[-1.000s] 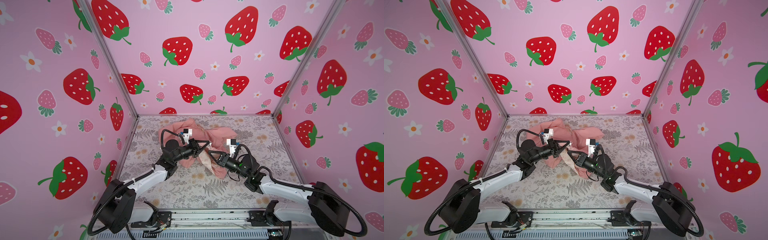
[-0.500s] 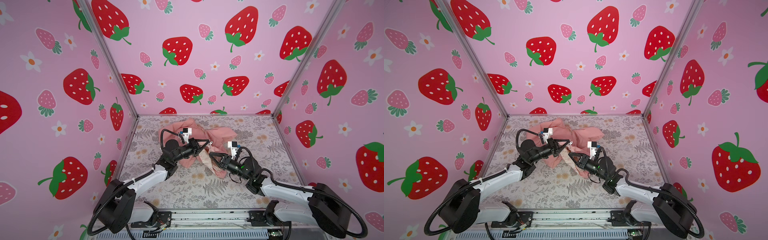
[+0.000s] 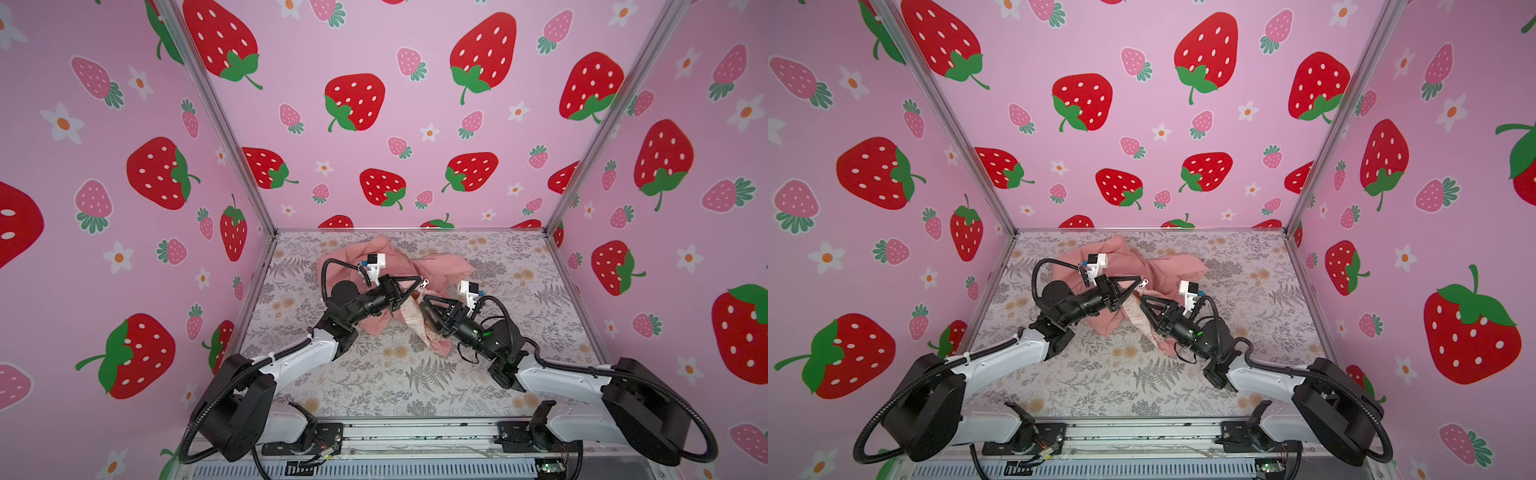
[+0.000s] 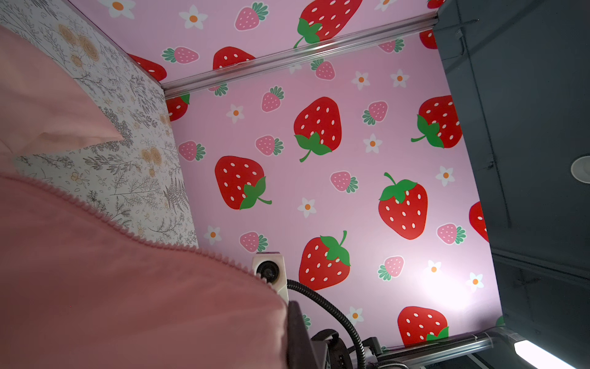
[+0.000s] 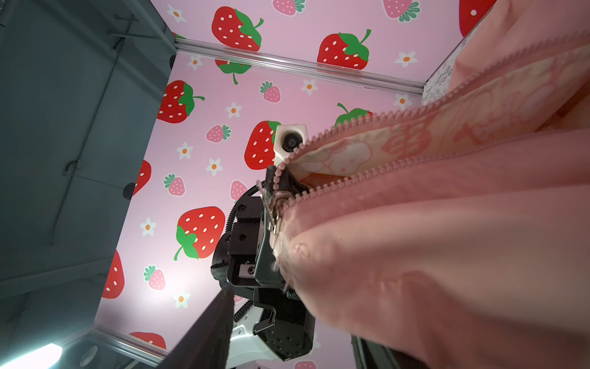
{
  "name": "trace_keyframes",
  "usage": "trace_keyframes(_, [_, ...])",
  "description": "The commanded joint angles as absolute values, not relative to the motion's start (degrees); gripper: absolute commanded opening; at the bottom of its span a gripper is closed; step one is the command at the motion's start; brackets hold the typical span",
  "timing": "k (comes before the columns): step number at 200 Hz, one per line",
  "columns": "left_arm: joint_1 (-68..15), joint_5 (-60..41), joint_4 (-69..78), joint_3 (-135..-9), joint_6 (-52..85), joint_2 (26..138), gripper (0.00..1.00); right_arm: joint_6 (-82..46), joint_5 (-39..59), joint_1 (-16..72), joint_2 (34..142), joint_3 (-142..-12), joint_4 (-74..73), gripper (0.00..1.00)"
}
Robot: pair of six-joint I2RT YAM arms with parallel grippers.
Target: Zip up the jacket
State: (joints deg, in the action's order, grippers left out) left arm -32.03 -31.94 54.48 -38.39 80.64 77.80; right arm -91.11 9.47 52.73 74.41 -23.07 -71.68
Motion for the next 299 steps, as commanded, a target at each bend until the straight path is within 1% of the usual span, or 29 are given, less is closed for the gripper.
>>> trace_keyframes(1, [-32.6,-31.8,60.8,-38.9,81.7,77.8,0.0,-94.7,7.0,52.6,75.8,-23.9,-78.2,0.6])
trace_keyframes(22, [-32.6,-31.5,61.9,-38.3,82.3,77.8,0.0,-94.7,5.6,52.6,76.1,-24.2,-78.6,0.57])
trace_keyframes(37, [-32.7,-31.3,62.1,-37.9,82.6,77.7,0.0,-94.6,4.5,52.5,75.9,-23.9,-78.8,0.53])
trace_keyframes(45, [-32.7,-31.3,62.1,-37.8,82.5,77.6,0.0,-94.5,4.2,52.5,75.8,-23.8,-78.8,0.52])
trace_keyframes(49, [-32.7,-31.3,62.1,-37.7,82.7,77.6,0.0,-94.4,4.0,52.4,75.8,-23.8,-78.8,0.49])
trace_keyframes(55, [-32.7,-31.2,62.0,-37.6,82.7,77.5,0.0,-94.4,3.9,52.4,75.8,-23.8,-78.8,0.48])
trace_keyframes(109, [-33.1,-31.1,61.7,-37.0,82.9,76.9,0.0,-93.6,4.5,51.4,75.8,-25.0,-78.4,0.39])
trace_keyframes(122, [-33.2,-31.0,61.5,-37.1,82.9,76.8,0.0,-93.4,4.6,51.4,75.8,-25.2,-78.0,0.39])
trace_keyframes(150, [-33.4,-30.9,61.0,-37.2,82.6,76.3,0.0,-93.2,5.4,51.3,76.4,-25.8,-77.5,0.32])
trace_keyframes(176, [-33.7,-30.9,60.3,-37.2,82.3,76.1,0.0,-92.8,6.2,51.3,77.0,-26.5,-77.3,0.32])
trace_keyframes(196, [-33.7,-30.8,60.4,-37.2,82.4,76.0,0.0,-93.0,6.4,51.3,77.5,-26.6,-77.4,0.24])
trace_keyframes(250, [-33.8,-30.1,61.2,-37.1,83.3,76.1,0.0,-92.9,6.3,51.3,77.2,-26.1,-77.2,0.15])
trace_keyframes(293, [-33.7,-28.6,63.4,-36.8,86.4,76.8,0.0,-92.0,6.6,51.3,76.7,-25.7,-76.0,0.0])
trace_keyframes(299, [-33.7,-28.2,63.8,-36.7,86.9,76.8,0.0,-91.9,6.6,51.3,76.6,-25.5,-76.0,0.0])
